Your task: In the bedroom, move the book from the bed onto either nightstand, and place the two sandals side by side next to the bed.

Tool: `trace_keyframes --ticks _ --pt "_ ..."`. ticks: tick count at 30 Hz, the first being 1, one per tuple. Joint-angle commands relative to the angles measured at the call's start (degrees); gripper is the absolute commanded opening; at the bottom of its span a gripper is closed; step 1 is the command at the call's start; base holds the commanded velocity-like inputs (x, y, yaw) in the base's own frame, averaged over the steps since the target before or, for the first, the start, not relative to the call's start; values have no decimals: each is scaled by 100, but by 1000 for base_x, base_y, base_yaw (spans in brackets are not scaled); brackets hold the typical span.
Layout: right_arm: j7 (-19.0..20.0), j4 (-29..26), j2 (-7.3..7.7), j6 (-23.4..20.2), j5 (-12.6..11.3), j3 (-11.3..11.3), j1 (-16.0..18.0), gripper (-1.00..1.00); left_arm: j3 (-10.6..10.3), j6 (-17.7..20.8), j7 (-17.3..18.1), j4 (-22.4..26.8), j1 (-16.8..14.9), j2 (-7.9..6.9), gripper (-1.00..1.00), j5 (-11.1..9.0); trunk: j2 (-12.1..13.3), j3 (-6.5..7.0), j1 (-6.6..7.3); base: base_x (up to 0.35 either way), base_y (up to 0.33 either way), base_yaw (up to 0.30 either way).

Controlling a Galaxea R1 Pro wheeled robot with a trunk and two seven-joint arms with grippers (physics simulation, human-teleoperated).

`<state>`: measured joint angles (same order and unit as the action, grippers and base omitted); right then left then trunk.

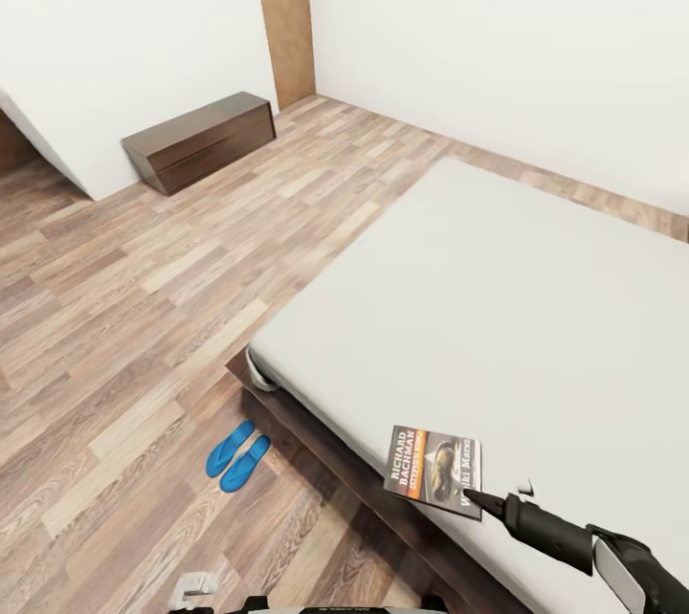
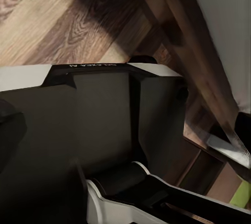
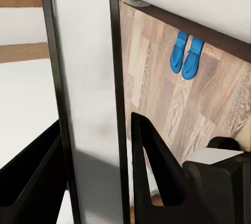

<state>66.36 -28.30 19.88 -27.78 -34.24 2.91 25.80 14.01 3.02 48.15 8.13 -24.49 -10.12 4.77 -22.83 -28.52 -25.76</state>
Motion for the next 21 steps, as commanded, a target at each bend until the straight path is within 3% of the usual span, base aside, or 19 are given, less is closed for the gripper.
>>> trace_keyframes --ticks 1,21 --pt "-5 -25 7 -50 -63 22 2 -100 49 34 29 4 -3 2 100 50 -9 -8 -3 0 0 292" --pt "-9 -114 -19 -52 -48 16 4 -100 49 41 7 4 -3 2 100 50 -9 -8 -3 0 0 292"
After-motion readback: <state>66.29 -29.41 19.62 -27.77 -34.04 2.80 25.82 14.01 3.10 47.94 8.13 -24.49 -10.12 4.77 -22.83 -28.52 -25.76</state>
